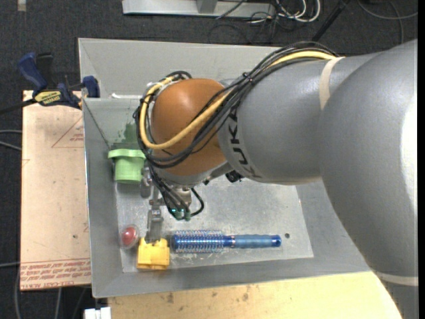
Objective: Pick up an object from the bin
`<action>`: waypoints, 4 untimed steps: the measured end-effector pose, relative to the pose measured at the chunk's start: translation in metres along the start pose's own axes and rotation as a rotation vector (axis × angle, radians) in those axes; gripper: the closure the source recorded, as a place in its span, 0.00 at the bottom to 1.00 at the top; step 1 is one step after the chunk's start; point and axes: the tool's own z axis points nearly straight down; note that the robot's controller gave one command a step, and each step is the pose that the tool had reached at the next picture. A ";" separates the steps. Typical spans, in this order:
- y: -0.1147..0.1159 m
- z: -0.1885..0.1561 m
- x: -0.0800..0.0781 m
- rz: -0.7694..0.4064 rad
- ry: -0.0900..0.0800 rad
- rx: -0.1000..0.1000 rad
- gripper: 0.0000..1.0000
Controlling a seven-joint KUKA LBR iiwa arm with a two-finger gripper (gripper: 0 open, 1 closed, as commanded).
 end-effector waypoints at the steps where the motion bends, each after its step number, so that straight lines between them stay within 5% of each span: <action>1: -0.036 0.088 0.021 -0.075 0.000 0.002 0.00; 2: -0.007 0.089 0.039 -0.174 -0.024 -0.004 0.00; 3: 0.010 -0.008 0.026 -0.492 -0.013 -0.001 0.00; 4: -0.051 0.010 0.039 -0.700 -0.005 0.002 0.00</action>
Offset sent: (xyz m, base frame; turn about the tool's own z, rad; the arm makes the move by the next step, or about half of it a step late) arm -0.0194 -0.0344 -0.0838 -0.0764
